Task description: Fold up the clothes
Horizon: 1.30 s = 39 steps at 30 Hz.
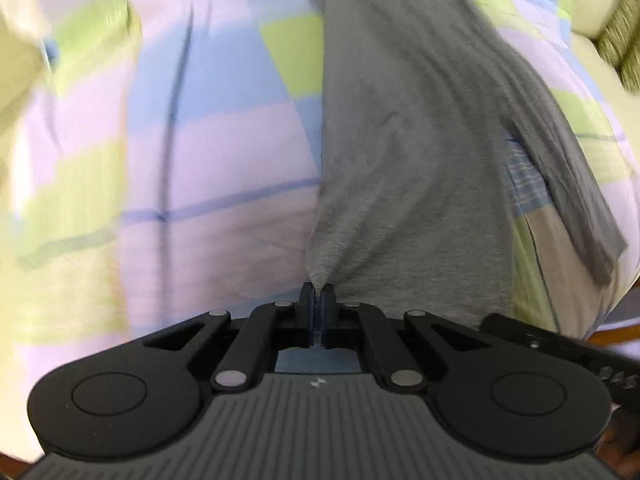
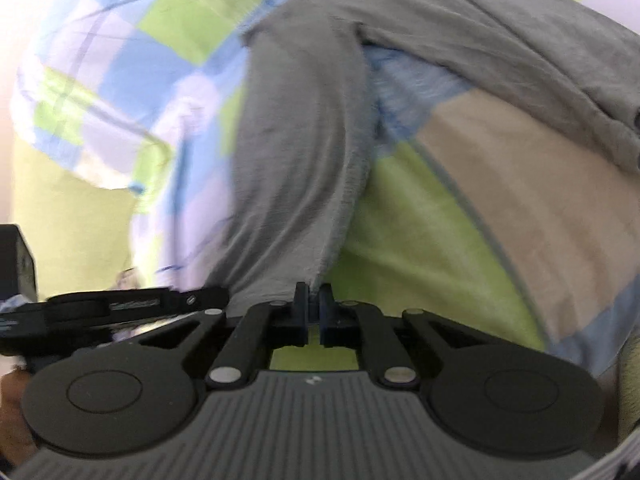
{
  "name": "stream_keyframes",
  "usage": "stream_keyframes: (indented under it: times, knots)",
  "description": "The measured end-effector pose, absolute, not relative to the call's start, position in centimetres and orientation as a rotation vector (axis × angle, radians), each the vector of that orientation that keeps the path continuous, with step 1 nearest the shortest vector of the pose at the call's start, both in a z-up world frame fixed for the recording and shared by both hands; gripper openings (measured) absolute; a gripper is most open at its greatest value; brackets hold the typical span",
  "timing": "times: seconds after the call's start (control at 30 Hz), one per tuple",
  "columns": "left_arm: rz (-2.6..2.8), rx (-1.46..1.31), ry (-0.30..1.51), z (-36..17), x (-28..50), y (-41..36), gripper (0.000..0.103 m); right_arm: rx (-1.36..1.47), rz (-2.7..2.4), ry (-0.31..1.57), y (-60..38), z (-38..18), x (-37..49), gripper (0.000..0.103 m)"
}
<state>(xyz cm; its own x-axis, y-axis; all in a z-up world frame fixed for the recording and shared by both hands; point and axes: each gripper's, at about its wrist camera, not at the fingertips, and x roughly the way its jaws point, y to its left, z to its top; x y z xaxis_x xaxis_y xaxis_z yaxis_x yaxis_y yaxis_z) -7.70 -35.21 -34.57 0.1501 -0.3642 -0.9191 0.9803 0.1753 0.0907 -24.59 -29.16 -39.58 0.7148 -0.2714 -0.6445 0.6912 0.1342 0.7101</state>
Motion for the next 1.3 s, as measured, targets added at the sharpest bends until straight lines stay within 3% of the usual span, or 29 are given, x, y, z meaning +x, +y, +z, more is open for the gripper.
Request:
stream_keyframes:
  times: [0.13, 0.27, 0.33, 0.37, 0.4, 0.47, 0.67, 0.73, 0.9, 1.13, 1.17, 1.2, 1.3]
  knots:
    - [-1.108, 1.005, 0.804, -35.3, -9.3, -33.7, 0.000, 1.267, -0.674, 0.442, -28.0, -39.9, -23.6, 0.003]
    - [-1.032, 1.144, 0.791, -41.2, -10.8, -33.1, 0.000, 1.232, -0.659, 0.544, -28.2, -42.3, -22.2, 0.004]
    - [-1.019, 1.201, 0.720, -42.1, -11.9, -33.3, 0.000, 1.211, -0.643, 0.593, -28.7, -43.3, -21.5, 0.010]
    - [-0.999, 1.253, 0.680, -42.2, -12.8, -33.7, 0.002, 1.217, -0.603, 0.612, -29.2, -43.1, -21.5, 0.024]
    - [-0.979, 1.278, 0.662, -41.9, -13.3, -33.8, 0.011, 1.217, -0.569, 0.624, -29.5, -42.4, -21.8, 0.044]
    - [-0.947, 1.297, 0.659, -40.7, -13.9, -33.9, 0.025, 1.182, -0.565, 0.632, -29.6, -41.0, -23.2, 0.055]
    - [-1.102, 1.300, 0.606, -36.4, -19.8, -34.9, 0.027, 1.043, -0.729, 0.723, -30.0, -38.2, -34.0, 0.055]
    - [-1.260, 1.248, 0.613, -35.6, -23.9, -36.1, 0.040, 1.030, -0.804, 0.696, -31.2, -37.9, -37.5, 0.055]
    - [-1.416, 1.070, 0.777, -37.2, -31.8, -40.8, 0.041, 1.128, -0.929, 0.520, -36.3, -37.7, -45.3, 0.038]
    - [-1.332, 0.955, 0.919, -38.9, -33.6, -42.4, 0.040, 1.302, -0.912, 0.430, -40.4, -40.8, -47.1, 0.036]
    - [-1.324, 0.940, 0.944, -39.1, -33.5, -42.6, 0.040, 1.310, -0.889, 0.412, -40.5, -41.3, -47.1, 0.016]
    - [-1.322, 0.935, 0.954, -39.2, -33.3, -42.6, 0.040, 1.299, -0.851, 0.407, -40.8, -41.6, -46.9, 0.002]
    - [-1.318, 0.948, 0.931, -39.0, -33.5, -42.9, 0.040, 1.170, -0.856, 0.444, -41.0, -39.6, -47.0, 0.001]
